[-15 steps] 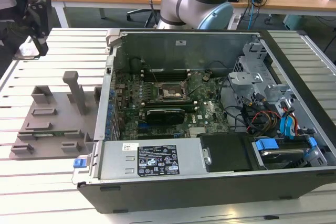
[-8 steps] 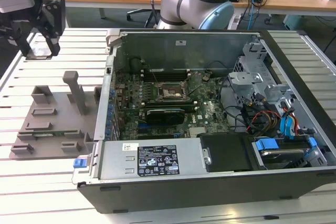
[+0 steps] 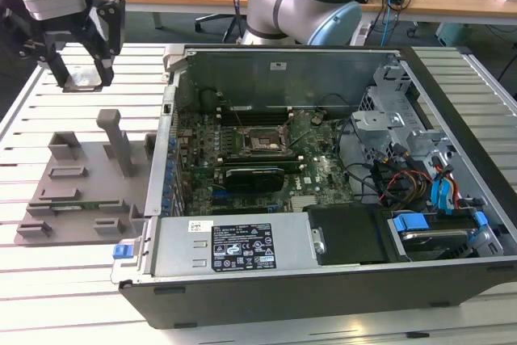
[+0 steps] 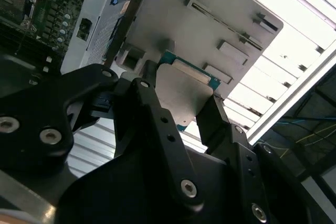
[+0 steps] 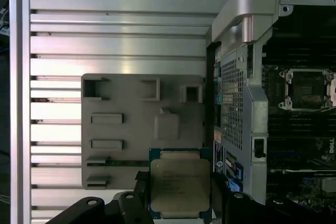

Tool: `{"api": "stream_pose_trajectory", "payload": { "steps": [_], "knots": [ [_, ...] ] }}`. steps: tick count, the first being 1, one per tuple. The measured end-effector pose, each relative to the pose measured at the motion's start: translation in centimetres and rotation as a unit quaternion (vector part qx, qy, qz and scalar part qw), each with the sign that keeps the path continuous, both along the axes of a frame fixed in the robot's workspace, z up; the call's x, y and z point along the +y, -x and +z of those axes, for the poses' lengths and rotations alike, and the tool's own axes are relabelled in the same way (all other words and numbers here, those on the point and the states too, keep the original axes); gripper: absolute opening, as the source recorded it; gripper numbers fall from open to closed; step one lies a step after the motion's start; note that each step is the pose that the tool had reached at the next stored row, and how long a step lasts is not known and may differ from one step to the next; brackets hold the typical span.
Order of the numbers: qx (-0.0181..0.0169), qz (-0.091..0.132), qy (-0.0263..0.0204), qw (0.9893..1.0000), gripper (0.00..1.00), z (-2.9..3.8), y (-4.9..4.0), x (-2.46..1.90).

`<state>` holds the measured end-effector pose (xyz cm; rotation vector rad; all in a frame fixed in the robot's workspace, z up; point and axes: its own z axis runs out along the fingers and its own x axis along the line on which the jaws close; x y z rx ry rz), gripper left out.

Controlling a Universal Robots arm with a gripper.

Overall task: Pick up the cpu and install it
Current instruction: 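Pick up the cpu and move it towards the insertion slot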

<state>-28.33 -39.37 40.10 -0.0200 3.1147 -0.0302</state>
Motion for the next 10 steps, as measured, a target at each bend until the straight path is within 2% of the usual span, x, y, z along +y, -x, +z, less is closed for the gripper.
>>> {"api": "stream_pose_trajectory", "payload": {
  "steps": [10],
  "knots": [
    [0.0,0.0,0.0,1.0,0.55,0.0,-2.13,0.0]
  ]
}}
